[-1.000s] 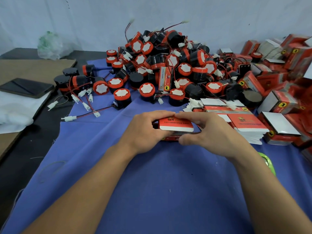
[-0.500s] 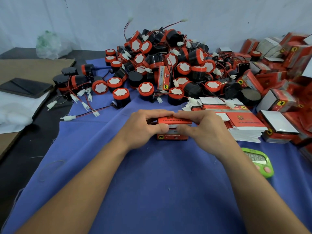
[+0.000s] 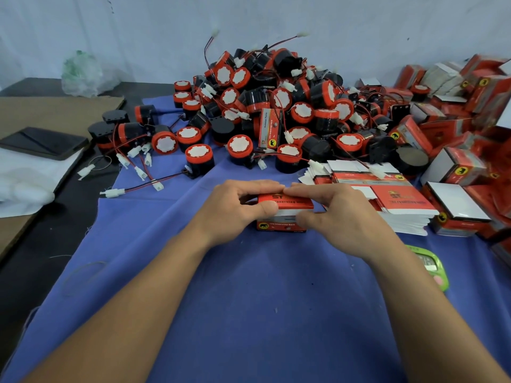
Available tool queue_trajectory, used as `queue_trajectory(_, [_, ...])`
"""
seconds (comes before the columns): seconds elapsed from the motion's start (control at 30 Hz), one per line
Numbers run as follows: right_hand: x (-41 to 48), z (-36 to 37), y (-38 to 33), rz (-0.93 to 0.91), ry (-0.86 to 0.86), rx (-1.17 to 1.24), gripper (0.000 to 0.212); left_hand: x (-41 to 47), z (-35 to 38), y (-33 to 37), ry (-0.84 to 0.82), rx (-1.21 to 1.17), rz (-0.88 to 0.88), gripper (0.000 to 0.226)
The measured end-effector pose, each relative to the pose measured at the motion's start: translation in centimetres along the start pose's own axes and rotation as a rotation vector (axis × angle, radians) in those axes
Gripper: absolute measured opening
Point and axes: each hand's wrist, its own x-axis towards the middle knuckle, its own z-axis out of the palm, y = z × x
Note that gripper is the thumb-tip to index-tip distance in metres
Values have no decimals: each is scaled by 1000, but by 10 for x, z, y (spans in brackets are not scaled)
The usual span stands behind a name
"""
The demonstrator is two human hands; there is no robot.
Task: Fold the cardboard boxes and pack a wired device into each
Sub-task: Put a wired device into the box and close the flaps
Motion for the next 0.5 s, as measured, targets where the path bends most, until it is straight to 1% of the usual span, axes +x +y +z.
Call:
queue_trajectory(0.23, [0,0,0,-31,25,87,36,1,-2,-2,19,86,30,29])
queue_trajectory(0.4, [-1,0,-1,-37,25,22,40,0,-3,-1,0,93,44,30])
queue_trajectory(0.5, [-2,-4,-2,-29,-24,-24,47,0,-5,0,-25,47,32,31])
